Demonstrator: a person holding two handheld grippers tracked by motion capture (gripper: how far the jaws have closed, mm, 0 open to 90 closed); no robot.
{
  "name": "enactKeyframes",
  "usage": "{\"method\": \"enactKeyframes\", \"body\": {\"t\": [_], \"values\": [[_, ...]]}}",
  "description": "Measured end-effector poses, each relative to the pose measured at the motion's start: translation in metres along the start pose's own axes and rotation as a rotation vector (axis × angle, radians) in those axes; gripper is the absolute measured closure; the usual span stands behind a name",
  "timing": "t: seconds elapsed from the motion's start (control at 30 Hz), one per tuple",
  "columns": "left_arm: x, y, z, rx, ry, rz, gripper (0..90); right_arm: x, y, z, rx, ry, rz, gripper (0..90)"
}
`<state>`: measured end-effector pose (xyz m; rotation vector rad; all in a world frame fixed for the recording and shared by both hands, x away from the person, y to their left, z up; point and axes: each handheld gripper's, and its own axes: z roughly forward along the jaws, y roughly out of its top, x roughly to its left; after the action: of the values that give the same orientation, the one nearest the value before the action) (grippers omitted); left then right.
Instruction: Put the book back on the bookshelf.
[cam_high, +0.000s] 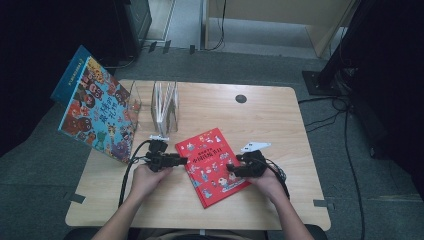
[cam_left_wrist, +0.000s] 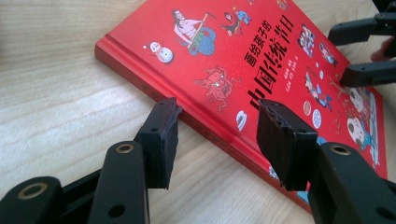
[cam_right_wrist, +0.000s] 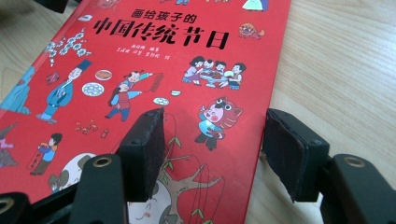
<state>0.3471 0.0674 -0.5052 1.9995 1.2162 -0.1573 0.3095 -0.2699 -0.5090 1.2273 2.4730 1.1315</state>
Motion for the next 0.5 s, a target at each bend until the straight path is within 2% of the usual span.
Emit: {"method": "enactKeyframes", "body": {"t": [0.5], "values": [[0.002, 0.013, 0.01, 0.007, -0.021, 0.006, 48.1, 0.009, -0.01, -0.009, 0.007, -0.024, 0.03, 38.9]]}}
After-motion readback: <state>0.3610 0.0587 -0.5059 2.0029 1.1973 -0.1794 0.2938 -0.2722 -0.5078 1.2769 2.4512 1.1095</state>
